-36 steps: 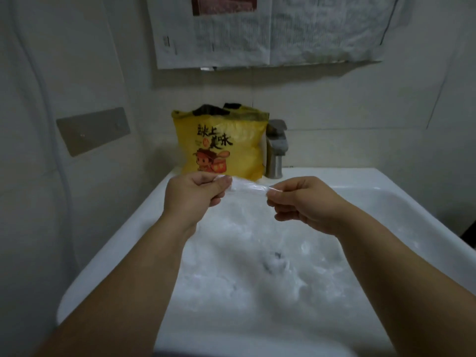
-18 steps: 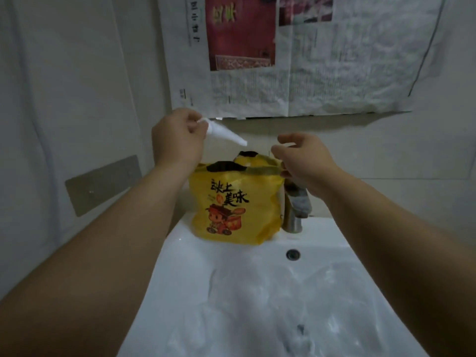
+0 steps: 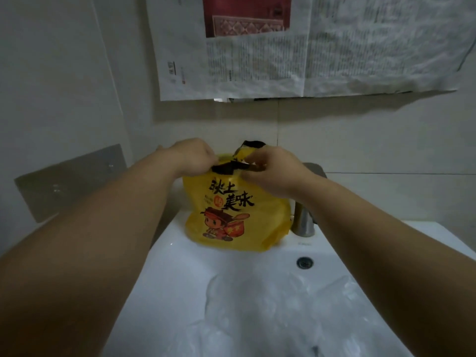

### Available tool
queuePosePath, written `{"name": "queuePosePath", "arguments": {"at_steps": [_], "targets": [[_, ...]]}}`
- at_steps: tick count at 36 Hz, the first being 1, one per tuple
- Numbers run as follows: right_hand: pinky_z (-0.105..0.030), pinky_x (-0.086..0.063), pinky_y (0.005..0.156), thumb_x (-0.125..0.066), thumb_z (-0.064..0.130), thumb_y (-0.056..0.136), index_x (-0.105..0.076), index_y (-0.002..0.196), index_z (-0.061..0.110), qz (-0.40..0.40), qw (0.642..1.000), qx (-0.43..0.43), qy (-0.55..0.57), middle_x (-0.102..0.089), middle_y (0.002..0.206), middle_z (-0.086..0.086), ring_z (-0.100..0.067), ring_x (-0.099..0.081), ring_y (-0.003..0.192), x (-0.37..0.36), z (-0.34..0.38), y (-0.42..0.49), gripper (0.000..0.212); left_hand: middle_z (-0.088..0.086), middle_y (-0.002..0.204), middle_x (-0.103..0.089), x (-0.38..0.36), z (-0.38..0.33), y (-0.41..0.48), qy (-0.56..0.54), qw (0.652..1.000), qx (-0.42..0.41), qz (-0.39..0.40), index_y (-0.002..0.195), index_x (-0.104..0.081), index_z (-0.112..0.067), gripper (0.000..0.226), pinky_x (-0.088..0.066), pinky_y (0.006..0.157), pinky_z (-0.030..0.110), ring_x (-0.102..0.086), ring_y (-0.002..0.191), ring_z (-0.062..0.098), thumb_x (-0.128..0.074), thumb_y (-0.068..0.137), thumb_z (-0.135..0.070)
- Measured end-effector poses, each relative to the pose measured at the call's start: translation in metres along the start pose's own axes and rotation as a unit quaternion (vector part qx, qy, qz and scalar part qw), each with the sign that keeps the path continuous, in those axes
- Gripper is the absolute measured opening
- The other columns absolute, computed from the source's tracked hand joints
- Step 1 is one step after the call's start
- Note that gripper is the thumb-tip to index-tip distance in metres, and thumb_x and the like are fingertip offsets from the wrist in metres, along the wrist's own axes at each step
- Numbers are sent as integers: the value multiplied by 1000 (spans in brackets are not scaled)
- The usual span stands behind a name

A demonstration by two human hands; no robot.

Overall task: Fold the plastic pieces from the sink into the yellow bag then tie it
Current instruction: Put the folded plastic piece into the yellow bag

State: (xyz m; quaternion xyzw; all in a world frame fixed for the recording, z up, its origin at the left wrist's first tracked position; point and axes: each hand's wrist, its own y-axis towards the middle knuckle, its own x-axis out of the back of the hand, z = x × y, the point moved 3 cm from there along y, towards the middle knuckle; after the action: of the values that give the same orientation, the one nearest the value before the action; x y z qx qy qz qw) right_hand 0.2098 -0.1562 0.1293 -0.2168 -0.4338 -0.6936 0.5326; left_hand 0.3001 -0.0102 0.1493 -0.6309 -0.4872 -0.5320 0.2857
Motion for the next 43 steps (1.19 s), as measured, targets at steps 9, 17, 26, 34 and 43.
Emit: {"name": "queuePosePath", "arguments": {"at_steps": [9, 17, 26, 34, 43], "targets": [[-30, -47, 87, -56, 27, 96, -46, 140, 16, -65, 998, -9, 10, -51, 139, -5, -21, -54, 118, -3, -5, -6, 47, 6, 126, -60, 17, 0, -32, -133, 965, 17, -225, 107, -70, -28, 48, -8, 117, 53, -38, 132, 26, -24, 102, -42], [-13, -33, 63, -53, 19, 94, -53, 134, 15, -178, 983, -10, 48, -59, 128, -1, -10, -51, 82, -7, 11, -58, 40, -8, 95, -64, -6, 2, -104, -344, 899, -39, -269, 98, -73, -20, 30, -39, 78, 24, -56, 94, 9, -47, 98, -34], [-24, -46, 76, -58, 22, 91, -67, 117, 14, 1, 994, -104, 44, -67, 110, -3, -16, -61, 92, -80, -15, -150, 28, 0, 111, -65, -127, 17, -180, -266, 963, 32, -22, 111, -68, -19, 25, -45, 82, 25, -59, 99, 17, -57, 95, -34], [-23, -50, 64, -64, 35, 90, -54, 133, 17, 306, 935, -179, -12, -58, 116, -1, -12, -54, 73, -121, -32, -204, 48, 14, 155, -24, -177, 30, -217, 113, 946, 18, 304, 153, -22, -22, 84, -35, 108, 39, -30, 139, 33, -71, 86, -28], [-32, -56, 81, -78, 24, 79, -39, 140, 26, 332, 916, -206, 94, -55, 127, -1, -19, -57, 107, -117, -29, -209, 73, -5, 89, -69, -150, 21, -210, -356, 929, 26, 99, 90, -72, -16, 5, -46, 69, 21, -61, 82, 9, -67, 88, -18]]}}
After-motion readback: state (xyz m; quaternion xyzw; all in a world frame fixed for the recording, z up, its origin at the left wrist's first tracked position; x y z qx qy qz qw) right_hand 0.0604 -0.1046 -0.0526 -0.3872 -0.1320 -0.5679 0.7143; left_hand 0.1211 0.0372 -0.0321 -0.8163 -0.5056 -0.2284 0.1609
